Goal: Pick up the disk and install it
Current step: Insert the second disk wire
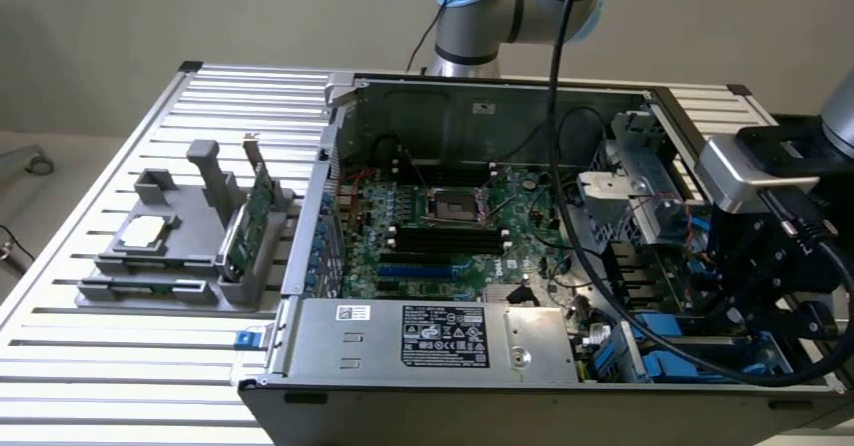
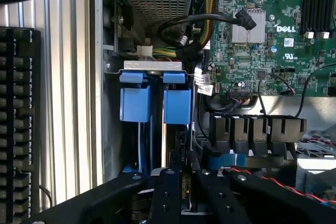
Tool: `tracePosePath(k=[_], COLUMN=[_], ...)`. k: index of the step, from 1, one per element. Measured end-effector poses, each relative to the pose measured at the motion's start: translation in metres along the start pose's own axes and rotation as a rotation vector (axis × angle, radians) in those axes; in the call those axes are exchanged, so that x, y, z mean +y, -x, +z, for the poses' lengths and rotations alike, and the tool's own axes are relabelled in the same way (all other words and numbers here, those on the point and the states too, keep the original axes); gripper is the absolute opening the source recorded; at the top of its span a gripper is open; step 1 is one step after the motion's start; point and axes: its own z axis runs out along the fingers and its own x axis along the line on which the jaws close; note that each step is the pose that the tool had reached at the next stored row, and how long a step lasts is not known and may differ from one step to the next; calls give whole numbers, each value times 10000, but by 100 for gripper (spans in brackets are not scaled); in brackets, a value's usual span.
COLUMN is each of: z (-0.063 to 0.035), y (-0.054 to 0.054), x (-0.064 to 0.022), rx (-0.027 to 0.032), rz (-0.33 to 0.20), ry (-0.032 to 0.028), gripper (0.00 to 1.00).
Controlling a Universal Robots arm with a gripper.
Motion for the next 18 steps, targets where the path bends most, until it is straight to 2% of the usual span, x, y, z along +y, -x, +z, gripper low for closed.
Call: tracePosePath(k=[5, 13, 14, 15, 18], z=[17, 27, 13, -4, -95], y=[-1, -1, -2, -2, -4], x=[0, -1, -2, -1, -1], rx=[7, -24, -12, -8, -7], rz=[0, 0, 0, 0, 0], ry=[1, 0, 2, 4, 17], gripper=[17, 18, 24, 24, 42])
